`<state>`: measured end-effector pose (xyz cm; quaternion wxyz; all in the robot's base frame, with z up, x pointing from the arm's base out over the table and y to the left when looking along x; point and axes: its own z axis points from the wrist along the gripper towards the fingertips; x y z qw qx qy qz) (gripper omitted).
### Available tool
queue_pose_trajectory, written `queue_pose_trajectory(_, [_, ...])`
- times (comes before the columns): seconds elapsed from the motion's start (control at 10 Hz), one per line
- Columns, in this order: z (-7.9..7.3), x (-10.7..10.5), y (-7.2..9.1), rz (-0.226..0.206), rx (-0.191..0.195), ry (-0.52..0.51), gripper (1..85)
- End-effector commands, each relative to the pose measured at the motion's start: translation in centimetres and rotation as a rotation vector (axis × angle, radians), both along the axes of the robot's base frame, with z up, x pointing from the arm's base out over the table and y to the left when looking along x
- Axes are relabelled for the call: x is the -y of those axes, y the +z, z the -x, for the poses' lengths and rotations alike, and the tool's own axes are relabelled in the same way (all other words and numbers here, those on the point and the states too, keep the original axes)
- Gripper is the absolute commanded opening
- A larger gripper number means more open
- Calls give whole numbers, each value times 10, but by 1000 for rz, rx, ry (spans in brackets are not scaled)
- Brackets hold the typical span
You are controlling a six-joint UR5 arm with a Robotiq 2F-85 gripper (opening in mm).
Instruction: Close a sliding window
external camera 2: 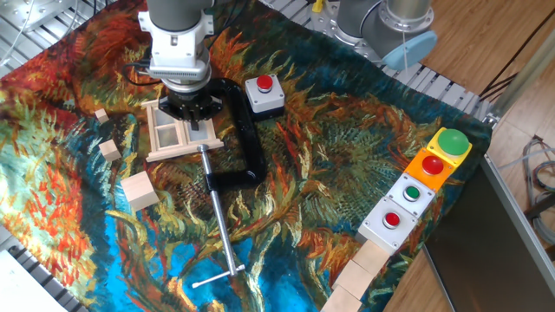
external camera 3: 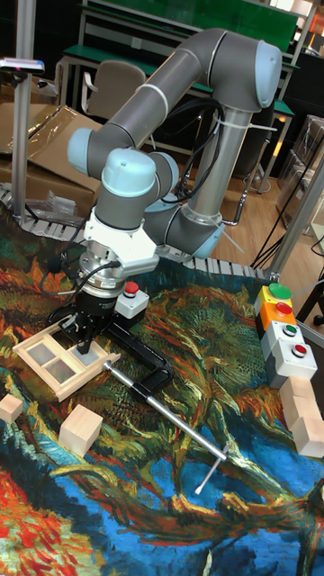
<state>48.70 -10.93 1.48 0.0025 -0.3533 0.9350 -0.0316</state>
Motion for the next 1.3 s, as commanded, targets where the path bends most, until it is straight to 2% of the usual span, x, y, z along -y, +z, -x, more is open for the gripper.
queue_pose_trajectory(0.0, [0, 1, 0, -12, 4, -1, 13])
queue_pose_trajectory(0.6, [0, -2, -1, -27, 4, 0, 13])
queue_pose_trajectory(1.2, [5, 4, -3, -23, 2, 8, 13])
